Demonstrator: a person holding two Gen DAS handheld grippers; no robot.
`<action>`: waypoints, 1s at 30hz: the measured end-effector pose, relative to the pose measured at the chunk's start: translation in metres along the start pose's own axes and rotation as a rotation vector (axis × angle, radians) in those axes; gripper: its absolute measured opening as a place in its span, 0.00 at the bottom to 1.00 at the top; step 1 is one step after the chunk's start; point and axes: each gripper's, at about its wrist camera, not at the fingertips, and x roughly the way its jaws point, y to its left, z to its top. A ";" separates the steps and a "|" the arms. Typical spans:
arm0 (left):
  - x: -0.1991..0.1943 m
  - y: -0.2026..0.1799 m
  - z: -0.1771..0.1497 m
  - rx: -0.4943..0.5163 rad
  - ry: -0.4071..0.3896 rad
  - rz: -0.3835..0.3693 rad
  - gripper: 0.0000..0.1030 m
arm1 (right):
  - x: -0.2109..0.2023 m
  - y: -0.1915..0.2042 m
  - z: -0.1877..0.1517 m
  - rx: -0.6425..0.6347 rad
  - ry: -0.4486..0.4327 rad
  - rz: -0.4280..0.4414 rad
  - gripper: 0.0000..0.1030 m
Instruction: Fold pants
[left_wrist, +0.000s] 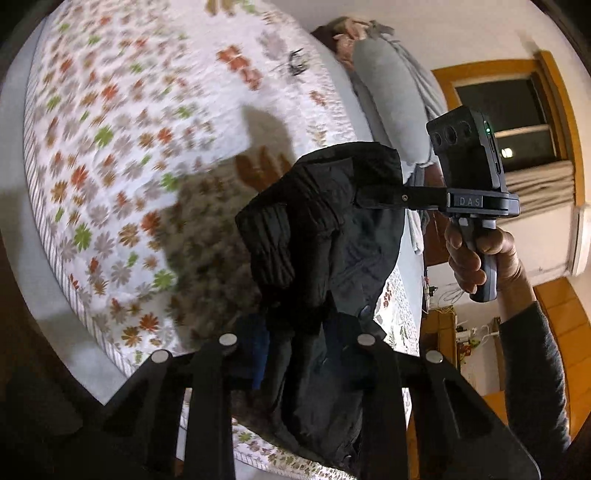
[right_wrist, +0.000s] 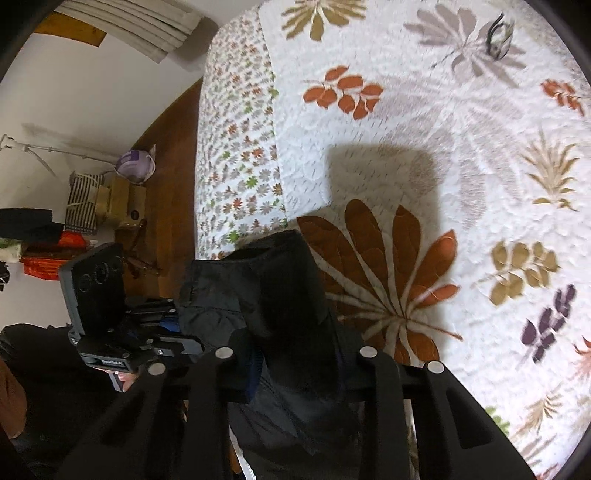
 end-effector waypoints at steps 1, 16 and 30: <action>-0.001 -0.005 0.000 0.013 -0.004 -0.001 0.23 | -0.006 0.003 -0.003 0.000 -0.008 -0.009 0.29; -0.020 -0.081 -0.014 0.187 -0.045 -0.031 0.19 | -0.083 0.039 -0.064 0.000 -0.156 -0.085 0.28; -0.034 -0.155 -0.050 0.385 -0.058 -0.048 0.19 | -0.146 0.056 -0.149 0.030 -0.328 -0.111 0.27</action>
